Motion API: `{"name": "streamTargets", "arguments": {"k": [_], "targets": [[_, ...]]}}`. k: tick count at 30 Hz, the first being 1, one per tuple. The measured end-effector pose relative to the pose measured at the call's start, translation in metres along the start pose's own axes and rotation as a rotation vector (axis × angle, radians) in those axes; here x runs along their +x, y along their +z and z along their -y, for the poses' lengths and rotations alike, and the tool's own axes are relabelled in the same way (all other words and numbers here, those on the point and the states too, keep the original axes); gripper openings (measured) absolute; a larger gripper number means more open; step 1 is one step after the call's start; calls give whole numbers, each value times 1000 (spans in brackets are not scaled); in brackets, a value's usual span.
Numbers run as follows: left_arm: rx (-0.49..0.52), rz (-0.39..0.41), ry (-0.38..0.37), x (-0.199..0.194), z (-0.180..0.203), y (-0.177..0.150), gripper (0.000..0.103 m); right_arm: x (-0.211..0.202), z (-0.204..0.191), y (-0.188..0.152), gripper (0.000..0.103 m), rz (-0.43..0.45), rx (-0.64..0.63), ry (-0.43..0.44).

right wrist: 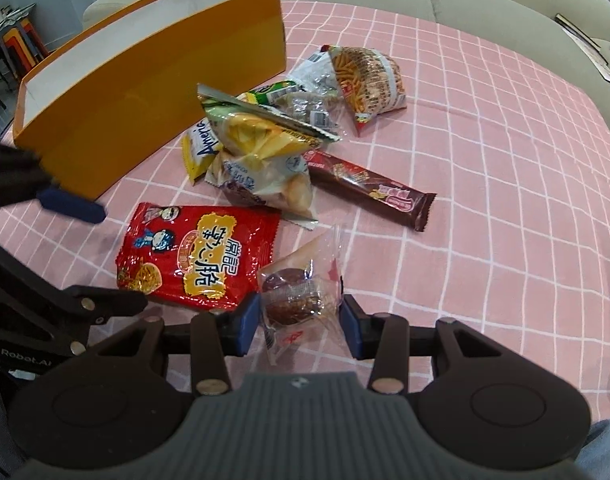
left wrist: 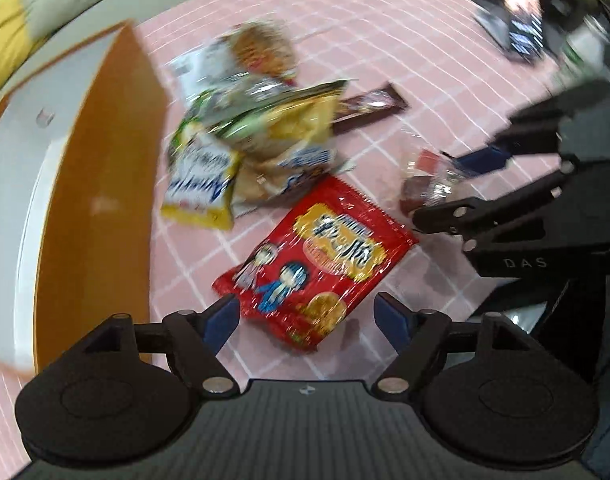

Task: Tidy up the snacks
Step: 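Close the left gripper on the red snack bag while the right holds the pastry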

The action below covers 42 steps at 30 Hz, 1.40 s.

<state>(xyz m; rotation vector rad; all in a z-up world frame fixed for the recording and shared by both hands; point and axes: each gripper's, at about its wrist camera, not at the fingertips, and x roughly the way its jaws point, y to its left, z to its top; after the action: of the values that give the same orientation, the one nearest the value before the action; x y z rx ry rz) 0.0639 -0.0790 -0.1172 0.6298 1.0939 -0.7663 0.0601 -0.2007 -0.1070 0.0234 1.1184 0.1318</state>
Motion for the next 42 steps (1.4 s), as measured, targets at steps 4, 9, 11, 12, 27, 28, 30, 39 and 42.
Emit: {"name": "streamTargets", "arguments": {"k": [4,9,11,12,27,28,30,39,42], "targets": [[175,-29,11,12,10,11,90,6,1,2,41,-22,17,19],[339,-55,-3,20,14,24,90,10,3,2,42,-36,18,24],[387,-82,-21,26,14,29,90,12,4,2,41,-45,22,29],[405,-93,-28,28,15,30,90,13,5,3,41,-46,23,31],[437,-187,-176,72,5,45,100,19,10,8,41,-48,22,63],[430,-192,-185,74,4,44,100,20,11,8,41,-48,24,66],[430,-207,-202,75,4,42,100,22,11,9,41,-46,24,70],[480,-160,-80,72,22,24,102,25,11,10,42,-38,34,78],[536,-129,-6,67,35,16,102,24,11,8,42,-37,38,80]]}}
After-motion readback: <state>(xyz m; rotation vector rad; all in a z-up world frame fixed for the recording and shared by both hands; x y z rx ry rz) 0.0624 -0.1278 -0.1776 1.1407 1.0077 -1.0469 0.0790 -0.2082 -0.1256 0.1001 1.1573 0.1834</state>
